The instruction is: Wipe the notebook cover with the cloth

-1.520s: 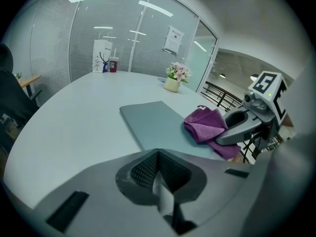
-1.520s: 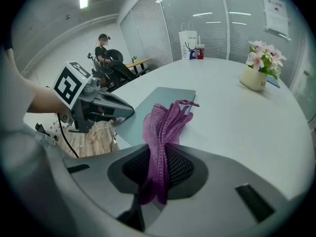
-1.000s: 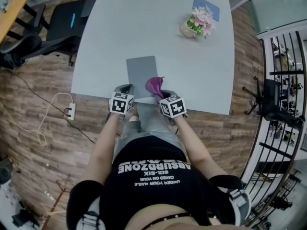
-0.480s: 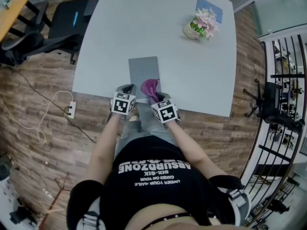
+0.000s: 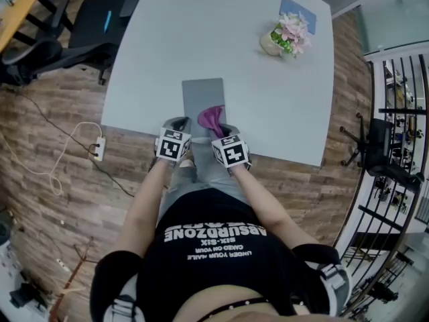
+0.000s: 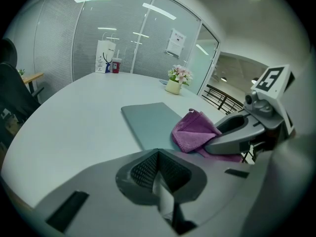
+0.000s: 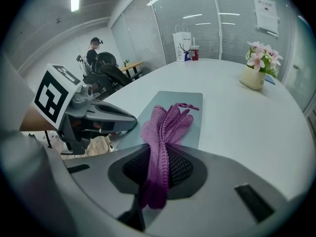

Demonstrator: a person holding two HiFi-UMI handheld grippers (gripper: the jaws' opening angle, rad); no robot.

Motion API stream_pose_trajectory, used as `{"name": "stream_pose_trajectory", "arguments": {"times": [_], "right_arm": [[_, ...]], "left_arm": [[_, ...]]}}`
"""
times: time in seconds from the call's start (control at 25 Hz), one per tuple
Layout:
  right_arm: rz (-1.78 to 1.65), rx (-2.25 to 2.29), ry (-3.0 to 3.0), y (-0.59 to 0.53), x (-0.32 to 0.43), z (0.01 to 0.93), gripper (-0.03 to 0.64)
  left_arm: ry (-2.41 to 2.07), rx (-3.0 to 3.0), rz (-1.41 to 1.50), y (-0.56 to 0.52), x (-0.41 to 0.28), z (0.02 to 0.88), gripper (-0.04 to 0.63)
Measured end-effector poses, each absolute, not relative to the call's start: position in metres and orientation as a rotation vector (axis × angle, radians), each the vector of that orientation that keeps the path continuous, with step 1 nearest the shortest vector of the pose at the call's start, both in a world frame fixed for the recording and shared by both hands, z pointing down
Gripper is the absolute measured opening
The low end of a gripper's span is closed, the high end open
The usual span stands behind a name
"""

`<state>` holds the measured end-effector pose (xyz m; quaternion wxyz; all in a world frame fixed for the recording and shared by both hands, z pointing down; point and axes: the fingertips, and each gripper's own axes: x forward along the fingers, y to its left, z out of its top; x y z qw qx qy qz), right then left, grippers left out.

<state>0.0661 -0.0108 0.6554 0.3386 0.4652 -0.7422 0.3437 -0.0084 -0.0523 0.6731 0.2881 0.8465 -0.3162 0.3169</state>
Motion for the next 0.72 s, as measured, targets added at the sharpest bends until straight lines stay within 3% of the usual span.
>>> {"name": "stream_pose_trajectory", "arguments": {"times": [0.72], "right_arm": [[0.852, 1.254, -1.953, -0.079, 0.065, 0.655, 0.080]], "left_arm": [[-0.755, 2.259, 0.865, -0.053, -0.009, 0.673, 0.017]]}}
